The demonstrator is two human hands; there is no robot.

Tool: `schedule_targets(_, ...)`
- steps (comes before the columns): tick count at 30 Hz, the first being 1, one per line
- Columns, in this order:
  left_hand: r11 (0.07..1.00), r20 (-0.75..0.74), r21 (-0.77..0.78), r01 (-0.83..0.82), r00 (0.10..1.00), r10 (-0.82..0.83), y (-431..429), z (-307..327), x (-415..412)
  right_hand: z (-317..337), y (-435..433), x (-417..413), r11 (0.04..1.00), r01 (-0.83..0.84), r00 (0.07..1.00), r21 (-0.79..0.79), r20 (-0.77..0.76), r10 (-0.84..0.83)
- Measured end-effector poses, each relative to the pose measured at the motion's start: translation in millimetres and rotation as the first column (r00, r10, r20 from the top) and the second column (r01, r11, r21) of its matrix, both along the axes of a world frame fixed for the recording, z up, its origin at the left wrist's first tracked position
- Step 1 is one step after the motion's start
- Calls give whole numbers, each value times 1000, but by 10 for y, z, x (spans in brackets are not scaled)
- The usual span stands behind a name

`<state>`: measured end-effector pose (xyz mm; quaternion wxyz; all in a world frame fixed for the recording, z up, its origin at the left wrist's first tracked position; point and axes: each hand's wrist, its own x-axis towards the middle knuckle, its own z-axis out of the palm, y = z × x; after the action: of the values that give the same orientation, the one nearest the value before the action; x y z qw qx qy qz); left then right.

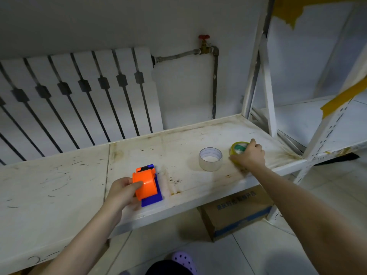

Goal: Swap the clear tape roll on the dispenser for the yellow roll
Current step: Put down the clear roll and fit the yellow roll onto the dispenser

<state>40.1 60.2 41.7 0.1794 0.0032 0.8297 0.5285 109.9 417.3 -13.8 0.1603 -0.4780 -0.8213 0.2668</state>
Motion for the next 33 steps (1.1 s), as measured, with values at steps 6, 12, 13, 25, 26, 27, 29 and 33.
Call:
schedule_targets(6,1000,13,17,-5,1000,5,-90,6,-17,114,-71,51,998,64,992,-6,-109,-64)
schedule_targets(12,983,20,163,-80,997,77,-125,85,73,387,-434,85,980,-47,902,-193,-429,-41)
schedule_targets(13,980,12,180,-88,996,87,-132,108,105,423,-547,89,969,-95,879,-230,-476,-27)
schedule_targets(25,946,-298,323,38,953,63,-440,319,396,674,-2009,-40,475,-676,686,-563,-716,130)
schedule_targets(26,944,-318,325,53,946,56,-468,322,412,663,-2087,-59,462,-682,686,-568,-715,135)
schedule_targets(27,943,-336,325,67,941,49,-497,322,425,655,-2157,-67,453,-684,688,-572,-712,140)
schedule_targets(29,940,-370,330,83,928,48,-556,317,437,616,-2273,-93,425,-697,686,-577,-710,162)
schedule_targets(33,928,-394,363,82,916,73,-709,268,409,496,-2424,-127,345,-725,677,-596,-709,197)
